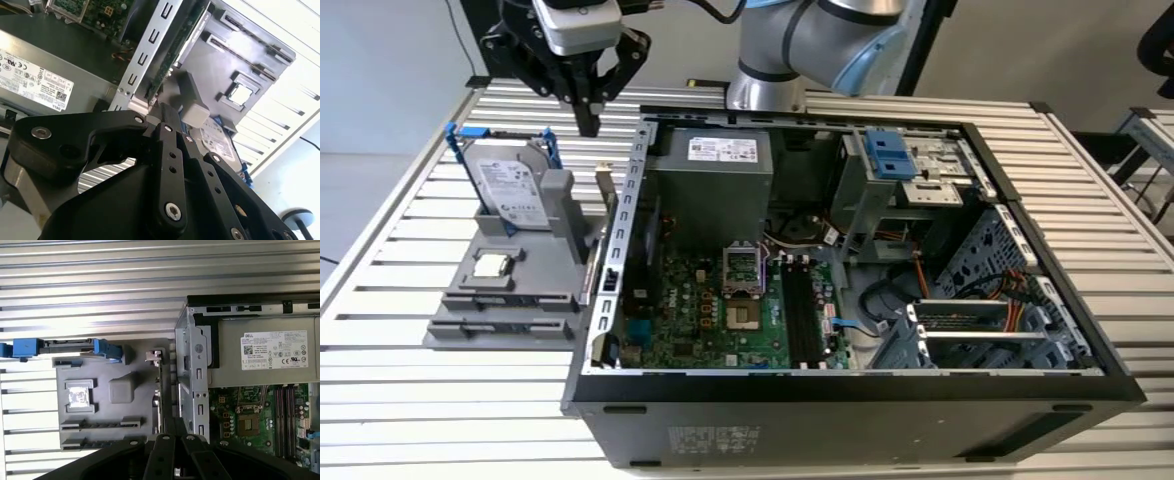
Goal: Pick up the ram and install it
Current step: 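Reach for the ram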
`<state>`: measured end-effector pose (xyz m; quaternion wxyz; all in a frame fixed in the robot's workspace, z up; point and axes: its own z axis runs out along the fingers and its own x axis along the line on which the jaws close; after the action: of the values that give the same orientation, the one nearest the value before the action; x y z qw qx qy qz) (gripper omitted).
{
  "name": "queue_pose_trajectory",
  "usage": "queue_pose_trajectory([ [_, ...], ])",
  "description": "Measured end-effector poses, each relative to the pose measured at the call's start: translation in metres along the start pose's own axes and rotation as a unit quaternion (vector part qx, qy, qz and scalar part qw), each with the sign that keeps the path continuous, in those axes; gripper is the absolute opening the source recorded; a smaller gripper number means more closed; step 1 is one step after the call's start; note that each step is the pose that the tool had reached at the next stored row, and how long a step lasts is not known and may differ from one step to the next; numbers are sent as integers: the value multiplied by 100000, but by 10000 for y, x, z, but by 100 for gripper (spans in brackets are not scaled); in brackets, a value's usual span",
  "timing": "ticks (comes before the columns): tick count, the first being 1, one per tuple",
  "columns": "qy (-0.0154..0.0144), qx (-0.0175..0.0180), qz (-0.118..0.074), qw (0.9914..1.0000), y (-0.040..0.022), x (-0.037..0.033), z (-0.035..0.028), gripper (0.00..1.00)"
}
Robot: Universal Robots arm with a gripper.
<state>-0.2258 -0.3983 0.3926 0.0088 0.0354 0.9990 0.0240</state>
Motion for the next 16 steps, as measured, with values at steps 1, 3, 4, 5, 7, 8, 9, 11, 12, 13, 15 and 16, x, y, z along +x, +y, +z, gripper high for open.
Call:
queue_pose_trajectory([
  [1,0,-2,-2,100000,-1,19,0,0],
  [3,0,0,-5,100000,-4,58,-1,0],
  [4,0,-2,-4,100000,-6,77,-1,0],
  [5,-2,-3,-5,100000,-7,97,-1,0],
  [7,-1,-2,0,100000,-9,133,-2,0],
  [8,-1,-1,-2,100000,-11,150,-2,0],
  [9,0,-1,-1,100000,-12,168,-3,0],
  [11,1,-1,-2,100000,-14,204,-3,0],
  [12,-3,-4,-2,100000,-15,222,-3,0],
  [13,-1,-3,-3,100000,-17,242,-3,0],
  [15,-1,-2,-5,100000,-20,278,-4,0],
  [16,1,1,-5,100000,-21,296,-5,0],
])
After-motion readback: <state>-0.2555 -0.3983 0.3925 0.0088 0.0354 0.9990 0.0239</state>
